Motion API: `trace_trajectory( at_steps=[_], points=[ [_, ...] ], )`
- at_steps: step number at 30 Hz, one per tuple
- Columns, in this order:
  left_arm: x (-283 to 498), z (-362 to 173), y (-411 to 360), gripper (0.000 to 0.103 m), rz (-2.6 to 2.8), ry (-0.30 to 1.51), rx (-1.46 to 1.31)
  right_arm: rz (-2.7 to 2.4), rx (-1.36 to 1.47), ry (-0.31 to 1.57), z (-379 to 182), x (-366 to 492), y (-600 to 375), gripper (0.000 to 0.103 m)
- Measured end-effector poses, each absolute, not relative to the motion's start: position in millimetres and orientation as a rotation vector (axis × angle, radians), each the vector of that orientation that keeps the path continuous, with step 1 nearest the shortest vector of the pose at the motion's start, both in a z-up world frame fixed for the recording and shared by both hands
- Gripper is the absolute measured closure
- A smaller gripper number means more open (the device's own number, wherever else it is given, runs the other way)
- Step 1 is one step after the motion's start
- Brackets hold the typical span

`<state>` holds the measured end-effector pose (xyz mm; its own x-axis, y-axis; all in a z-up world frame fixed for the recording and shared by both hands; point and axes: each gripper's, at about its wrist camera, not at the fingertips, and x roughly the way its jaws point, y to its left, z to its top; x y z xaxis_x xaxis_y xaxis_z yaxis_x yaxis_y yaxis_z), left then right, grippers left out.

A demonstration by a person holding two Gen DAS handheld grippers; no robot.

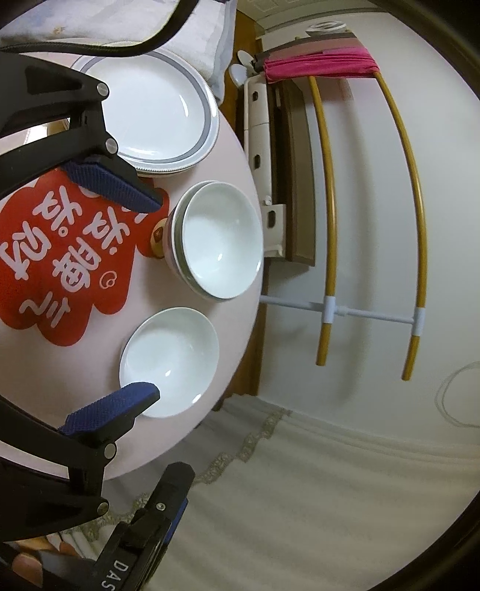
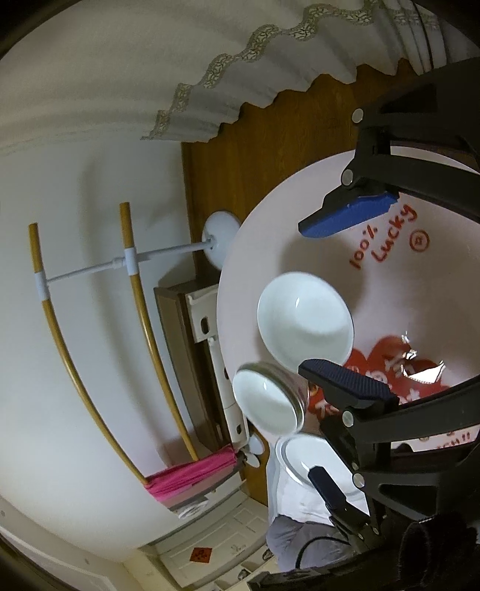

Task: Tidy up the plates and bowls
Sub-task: 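Withdraw both grippers and move them toward the remaining white bowl, then close both grippers on the rim of the remaining white bowl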

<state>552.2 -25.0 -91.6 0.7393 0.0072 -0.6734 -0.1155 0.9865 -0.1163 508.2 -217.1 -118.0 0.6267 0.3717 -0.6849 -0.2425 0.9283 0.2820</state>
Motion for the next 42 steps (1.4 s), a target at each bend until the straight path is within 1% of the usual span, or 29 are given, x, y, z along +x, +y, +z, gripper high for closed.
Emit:
trace_trajectory(
  at_steps=[16, 19, 24, 25, 29, 32, 42],
  points=[
    [592, -117, -28, 0.013, 0.098, 0.794, -0.115, 0.343, 0.229, 0.972, -185, 567, -218, 0.033],
    [597, -121, -27, 0.013, 0.105, 0.799, -0.113, 0.352, 0.233, 0.983, -192, 573, -219, 0.04],
    [605, -127, -27, 0.013, 0.115, 0.814, -0.107, 0.377, 0.262, 1.011, -203, 581, -219, 0.062],
    [607, -128, -27, 0.013, 0.116, 0.815, -0.105, 0.381, 0.265, 1.015, -205, 582, -219, 0.064],
    [614, -131, -27, 0.013, 0.114, 0.834, -0.105, 0.401, 0.286, 1.017, -208, 582, -221, 0.067],
    [619, -133, -28, 0.013, 0.115, 0.843, -0.098, 0.414, 0.287, 1.013, -208, 580, -221, 0.074],
    [627, -137, -40, 0.013, 0.098, 0.859, -0.066, 0.419, 0.294, 1.021, -213, 576, -225, 0.085]
  ],
)
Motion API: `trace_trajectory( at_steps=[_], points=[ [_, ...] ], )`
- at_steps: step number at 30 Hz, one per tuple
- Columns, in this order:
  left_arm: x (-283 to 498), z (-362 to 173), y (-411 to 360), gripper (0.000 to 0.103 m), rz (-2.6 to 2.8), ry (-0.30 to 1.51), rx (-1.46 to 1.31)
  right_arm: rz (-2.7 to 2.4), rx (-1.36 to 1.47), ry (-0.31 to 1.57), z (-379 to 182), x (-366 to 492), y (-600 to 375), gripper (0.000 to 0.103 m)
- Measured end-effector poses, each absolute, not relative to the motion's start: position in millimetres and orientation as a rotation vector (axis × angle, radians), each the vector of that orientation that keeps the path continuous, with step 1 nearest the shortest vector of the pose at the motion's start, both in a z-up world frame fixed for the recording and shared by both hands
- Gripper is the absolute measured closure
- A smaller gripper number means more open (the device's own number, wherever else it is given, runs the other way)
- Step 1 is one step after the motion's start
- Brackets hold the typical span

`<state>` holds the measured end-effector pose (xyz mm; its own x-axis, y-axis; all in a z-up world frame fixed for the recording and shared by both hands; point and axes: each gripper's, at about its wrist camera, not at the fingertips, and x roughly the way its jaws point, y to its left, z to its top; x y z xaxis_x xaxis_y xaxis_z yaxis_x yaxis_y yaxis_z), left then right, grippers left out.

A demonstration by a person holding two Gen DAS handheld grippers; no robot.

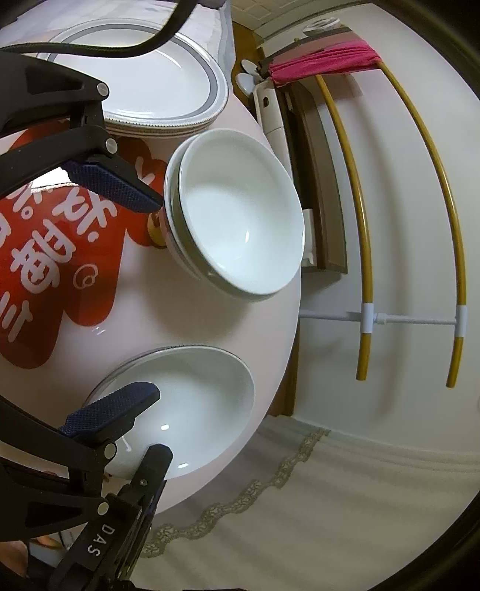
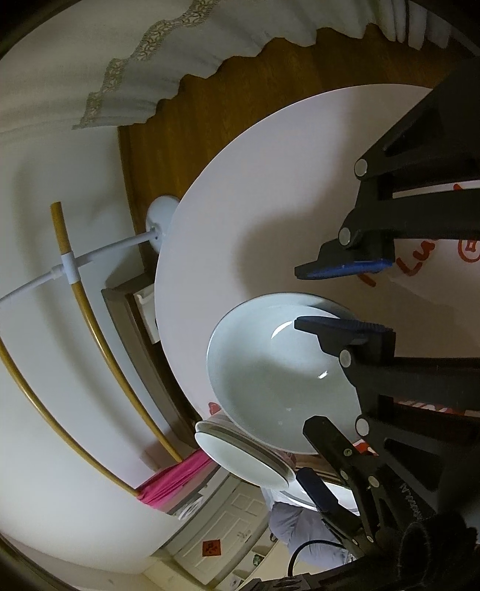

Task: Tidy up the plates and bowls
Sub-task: 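Close both grippers on the rim of the remaining white bowl, then lift the white bowl with both grippers and carry it toward the bowl stack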

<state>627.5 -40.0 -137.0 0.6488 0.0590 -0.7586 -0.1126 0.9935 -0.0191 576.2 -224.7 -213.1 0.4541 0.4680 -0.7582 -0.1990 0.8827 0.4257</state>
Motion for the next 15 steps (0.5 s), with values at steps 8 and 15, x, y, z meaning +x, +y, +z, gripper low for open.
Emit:
trace_trajectory(
  at_steps=[8, 15],
  points=[
    [634, -140, -42, 0.05, 0.04, 0.89, -0.067, 0.423, 0.308, 1.026, -217, 576, -226, 0.086],
    [642, -139, -43, 0.087, -0.009, 0.897, -0.045, 0.455, 0.325, 1.012, -214, 577, -223, 0.089]
  ],
)
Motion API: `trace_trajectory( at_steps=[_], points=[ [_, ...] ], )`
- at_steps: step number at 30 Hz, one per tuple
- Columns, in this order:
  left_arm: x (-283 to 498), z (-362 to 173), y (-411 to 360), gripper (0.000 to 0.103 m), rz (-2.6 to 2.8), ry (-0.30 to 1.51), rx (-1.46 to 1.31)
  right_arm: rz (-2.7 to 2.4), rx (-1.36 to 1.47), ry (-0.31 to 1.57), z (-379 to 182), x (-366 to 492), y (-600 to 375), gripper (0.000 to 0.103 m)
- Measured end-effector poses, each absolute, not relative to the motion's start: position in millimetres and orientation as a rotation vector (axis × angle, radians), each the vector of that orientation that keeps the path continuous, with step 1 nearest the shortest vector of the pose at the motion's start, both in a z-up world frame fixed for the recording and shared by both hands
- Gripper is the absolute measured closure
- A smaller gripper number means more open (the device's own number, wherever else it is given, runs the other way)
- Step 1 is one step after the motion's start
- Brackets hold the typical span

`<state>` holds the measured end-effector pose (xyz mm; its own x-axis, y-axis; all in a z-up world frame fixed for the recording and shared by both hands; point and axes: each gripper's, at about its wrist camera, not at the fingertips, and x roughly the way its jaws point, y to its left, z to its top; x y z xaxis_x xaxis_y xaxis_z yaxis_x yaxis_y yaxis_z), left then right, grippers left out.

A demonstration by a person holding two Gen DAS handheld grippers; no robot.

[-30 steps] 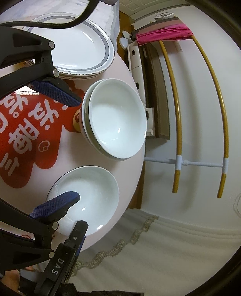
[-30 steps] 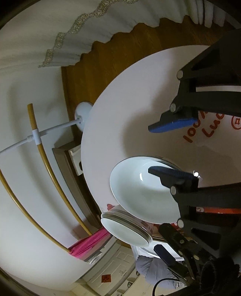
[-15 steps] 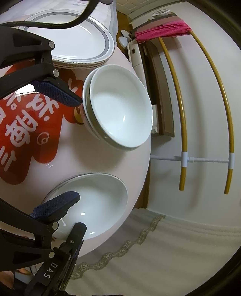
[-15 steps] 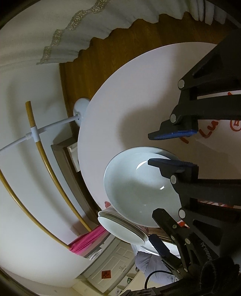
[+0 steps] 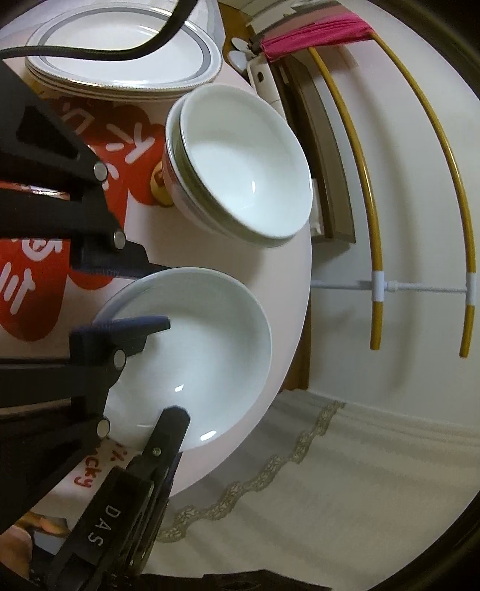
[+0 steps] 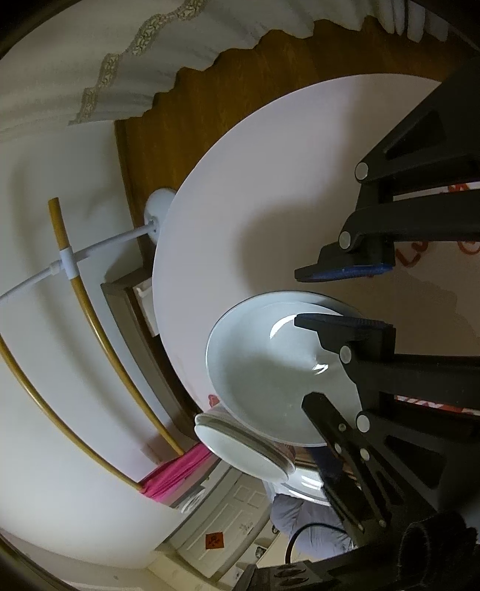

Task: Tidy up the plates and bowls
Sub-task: 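Lift the white bowl with both grippers and carry it toward the bowl stack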

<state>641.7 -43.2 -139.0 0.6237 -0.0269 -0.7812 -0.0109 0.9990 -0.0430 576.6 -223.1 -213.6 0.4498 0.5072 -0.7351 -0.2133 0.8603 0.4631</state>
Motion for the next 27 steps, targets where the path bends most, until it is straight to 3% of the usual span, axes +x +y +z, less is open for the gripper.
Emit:
trace_trajectory(
  at_steps=[14, 27],
  points=[
    [623, -125, -26, 0.09, -0.048, 0.86, -0.064, 0.436, 0.305, 0.987, -204, 564, -219, 0.092],
    [557, -66, 33, 0.091, -0.083, 0.707, -0.15, 0.448, 0.223, 0.838, -128, 529, -195, 0.092]
  ],
)
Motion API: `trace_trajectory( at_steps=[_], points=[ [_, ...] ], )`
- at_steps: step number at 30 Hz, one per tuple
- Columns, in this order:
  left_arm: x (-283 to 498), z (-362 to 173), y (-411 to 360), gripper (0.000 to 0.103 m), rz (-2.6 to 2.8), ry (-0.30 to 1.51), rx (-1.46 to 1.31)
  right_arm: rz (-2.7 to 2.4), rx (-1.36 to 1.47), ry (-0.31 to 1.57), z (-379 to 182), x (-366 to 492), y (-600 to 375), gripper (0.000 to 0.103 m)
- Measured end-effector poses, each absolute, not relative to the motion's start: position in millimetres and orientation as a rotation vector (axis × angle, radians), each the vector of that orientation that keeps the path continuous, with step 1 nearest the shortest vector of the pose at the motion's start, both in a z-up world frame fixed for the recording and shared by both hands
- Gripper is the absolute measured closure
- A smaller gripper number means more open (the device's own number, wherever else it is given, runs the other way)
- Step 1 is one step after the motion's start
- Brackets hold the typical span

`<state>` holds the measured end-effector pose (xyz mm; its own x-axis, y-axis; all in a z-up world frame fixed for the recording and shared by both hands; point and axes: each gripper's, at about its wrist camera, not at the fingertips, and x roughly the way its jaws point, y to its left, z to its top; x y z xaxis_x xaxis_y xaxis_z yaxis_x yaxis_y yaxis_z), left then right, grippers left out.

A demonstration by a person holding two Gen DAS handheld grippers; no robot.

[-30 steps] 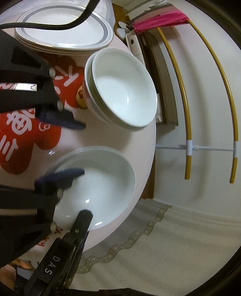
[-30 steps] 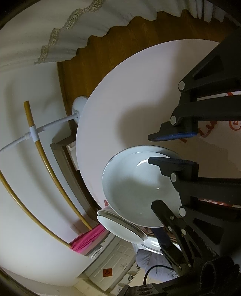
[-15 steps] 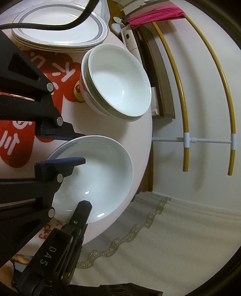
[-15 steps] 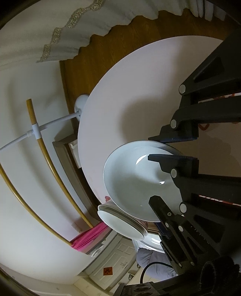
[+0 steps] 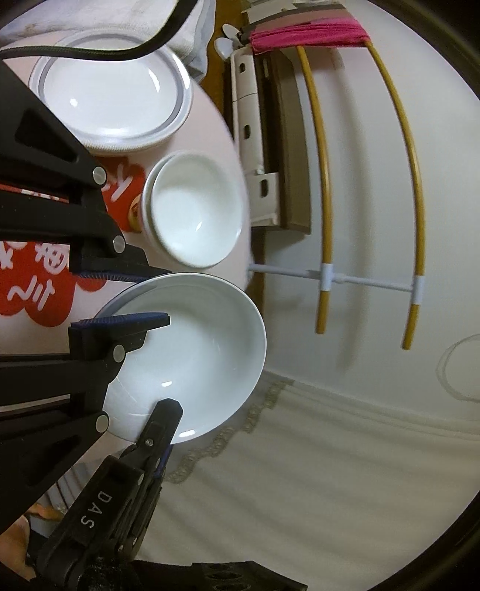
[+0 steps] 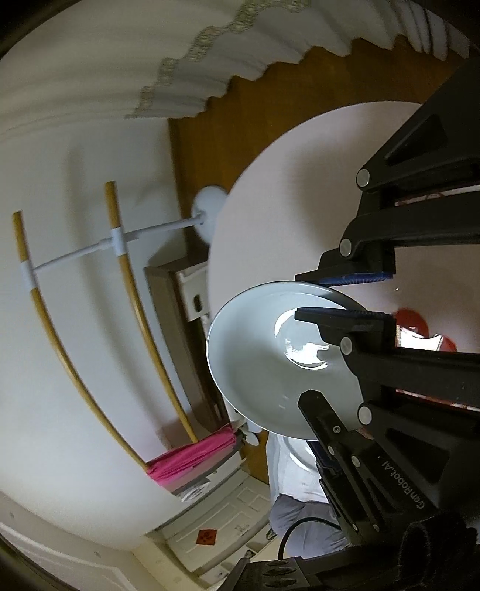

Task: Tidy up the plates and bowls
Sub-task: 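Lift the white bowl with both grippers and carry it toward the bowl stack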

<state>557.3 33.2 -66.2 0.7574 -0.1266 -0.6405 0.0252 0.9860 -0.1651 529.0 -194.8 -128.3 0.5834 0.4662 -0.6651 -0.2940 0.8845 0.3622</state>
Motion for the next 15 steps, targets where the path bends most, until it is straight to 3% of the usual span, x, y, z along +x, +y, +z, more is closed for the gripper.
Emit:
trace_trajectory(
  at_steps=[15],
  points=[
    [546, -68, 117, 0.092, -0.028, 0.669, -0.231, 0.481, 0.155, 0.803, -98, 542, -123, 0.092]
  ],
)
